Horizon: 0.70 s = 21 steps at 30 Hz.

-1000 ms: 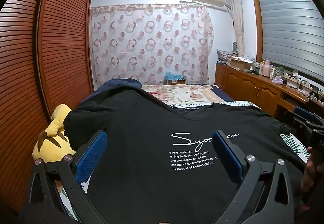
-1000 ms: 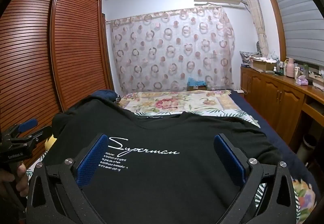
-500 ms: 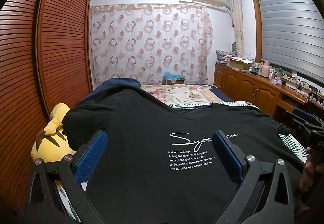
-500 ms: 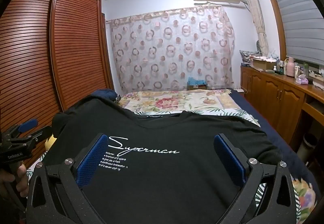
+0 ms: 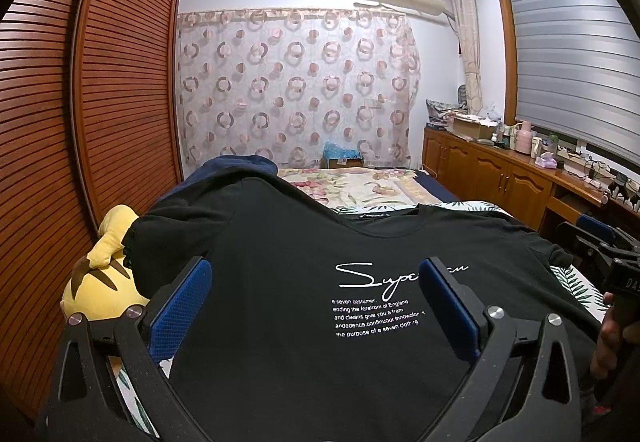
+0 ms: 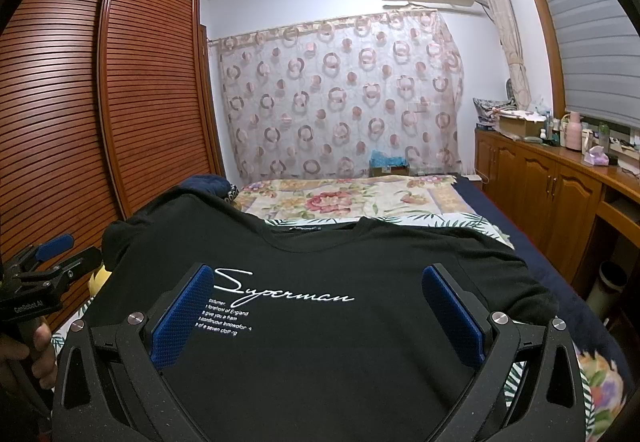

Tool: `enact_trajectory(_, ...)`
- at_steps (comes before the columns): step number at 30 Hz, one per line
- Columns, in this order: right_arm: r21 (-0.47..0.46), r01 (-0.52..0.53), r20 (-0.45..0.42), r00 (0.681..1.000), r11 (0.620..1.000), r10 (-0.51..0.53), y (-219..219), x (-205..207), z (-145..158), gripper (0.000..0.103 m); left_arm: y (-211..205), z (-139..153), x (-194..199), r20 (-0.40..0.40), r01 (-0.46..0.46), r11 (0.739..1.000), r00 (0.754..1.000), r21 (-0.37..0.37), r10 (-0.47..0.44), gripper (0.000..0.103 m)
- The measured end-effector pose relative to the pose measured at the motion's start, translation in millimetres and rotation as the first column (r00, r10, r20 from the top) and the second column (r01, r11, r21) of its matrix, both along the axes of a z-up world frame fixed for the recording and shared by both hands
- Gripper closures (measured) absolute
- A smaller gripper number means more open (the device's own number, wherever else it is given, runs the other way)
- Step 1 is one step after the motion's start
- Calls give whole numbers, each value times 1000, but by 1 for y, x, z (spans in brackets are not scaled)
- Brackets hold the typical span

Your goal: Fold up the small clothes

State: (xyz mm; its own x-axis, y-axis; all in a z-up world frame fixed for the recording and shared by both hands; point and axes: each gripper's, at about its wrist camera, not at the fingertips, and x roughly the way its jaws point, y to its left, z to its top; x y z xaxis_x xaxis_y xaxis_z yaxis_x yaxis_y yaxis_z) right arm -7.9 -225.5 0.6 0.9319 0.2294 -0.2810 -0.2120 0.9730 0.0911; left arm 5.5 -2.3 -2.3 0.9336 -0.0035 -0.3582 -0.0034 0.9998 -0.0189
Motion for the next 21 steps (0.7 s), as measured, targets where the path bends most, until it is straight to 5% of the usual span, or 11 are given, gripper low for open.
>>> enact_trajectory(21, -8, 2, 0, 1000, 1000, -2, 3, 1, -1, 0, -8, 9, -5, 9, 10, 1000, 1000, -6, -10, 0)
